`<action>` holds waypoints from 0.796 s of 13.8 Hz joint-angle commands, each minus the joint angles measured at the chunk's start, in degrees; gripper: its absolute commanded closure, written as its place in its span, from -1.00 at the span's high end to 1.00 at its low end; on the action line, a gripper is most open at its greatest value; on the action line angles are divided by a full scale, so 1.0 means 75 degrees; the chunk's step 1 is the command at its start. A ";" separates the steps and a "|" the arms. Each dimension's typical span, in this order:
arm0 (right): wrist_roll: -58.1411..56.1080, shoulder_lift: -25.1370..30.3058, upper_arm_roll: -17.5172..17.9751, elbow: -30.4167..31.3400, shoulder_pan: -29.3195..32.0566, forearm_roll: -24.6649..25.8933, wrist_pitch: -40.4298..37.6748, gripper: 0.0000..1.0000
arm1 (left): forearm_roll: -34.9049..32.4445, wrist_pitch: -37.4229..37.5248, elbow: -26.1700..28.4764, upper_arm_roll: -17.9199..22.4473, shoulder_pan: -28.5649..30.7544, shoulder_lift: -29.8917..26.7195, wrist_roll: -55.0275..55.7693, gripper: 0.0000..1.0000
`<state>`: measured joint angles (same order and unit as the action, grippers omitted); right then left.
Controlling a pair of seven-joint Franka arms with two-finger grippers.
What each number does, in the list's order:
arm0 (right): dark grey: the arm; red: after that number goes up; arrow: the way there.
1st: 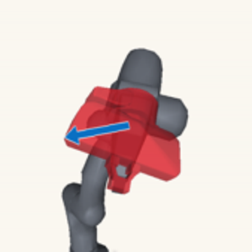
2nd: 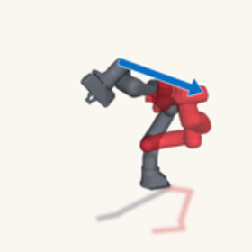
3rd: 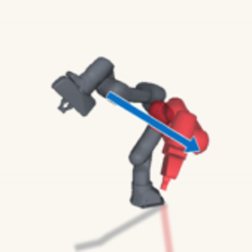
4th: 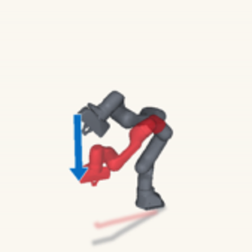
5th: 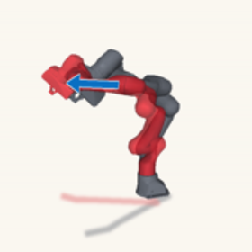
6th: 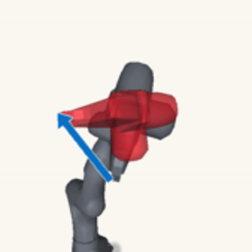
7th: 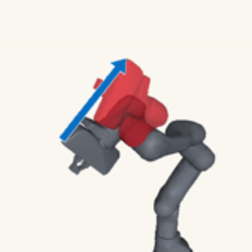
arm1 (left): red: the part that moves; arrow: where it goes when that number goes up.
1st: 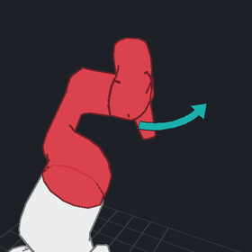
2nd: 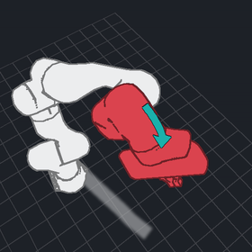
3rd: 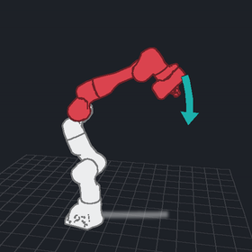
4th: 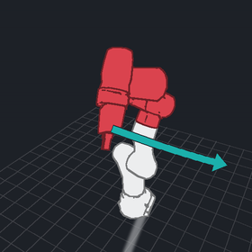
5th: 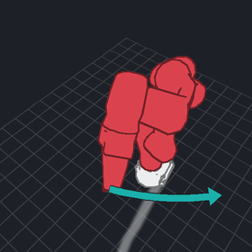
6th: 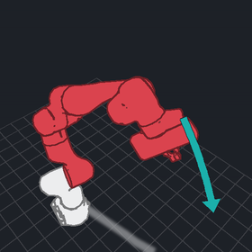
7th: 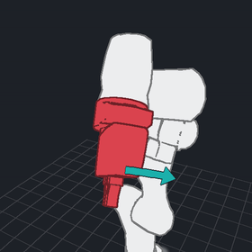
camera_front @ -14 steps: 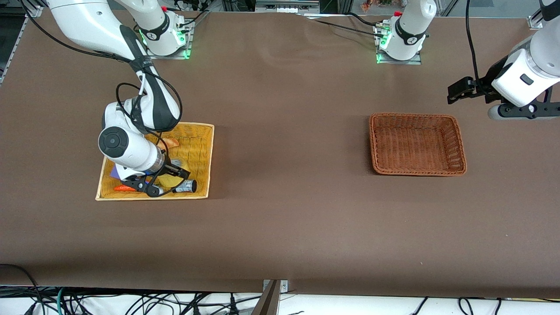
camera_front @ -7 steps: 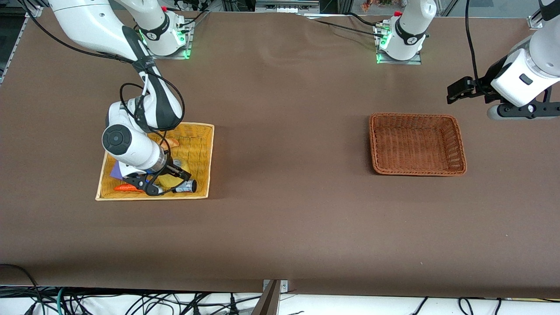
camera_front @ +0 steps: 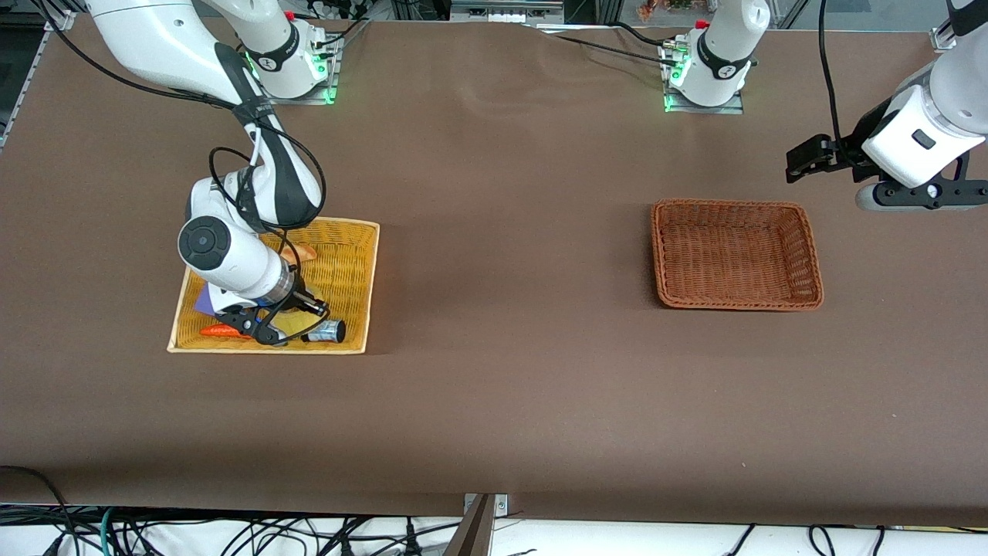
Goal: Transfer tape with both arms
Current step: 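Close the right gripper on the rim of the tape roll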
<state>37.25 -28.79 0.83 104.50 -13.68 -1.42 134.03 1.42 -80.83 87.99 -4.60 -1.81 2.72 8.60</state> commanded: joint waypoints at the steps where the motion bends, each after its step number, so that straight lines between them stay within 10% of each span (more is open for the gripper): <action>1: -0.0022 0.0159 0.0041 0.0142 0.0031 -0.0022 0.0070 -1.00 | 0.0197 0.0148 -0.0190 0.0015 0.0007 0.0023 -0.0044 1.00; 11: 0.0059 0.1201 0.0813 -0.0034 0.0031 -0.0045 -0.0795 -1.00 | 0.0197 0.0148 -0.0178 0.0027 -0.0005 -0.0012 -0.0044 1.00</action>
<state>37.19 -23.27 4.85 104.04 -13.77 -1.41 131.32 1.42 -80.82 87.83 -4.60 -1.82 2.65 8.60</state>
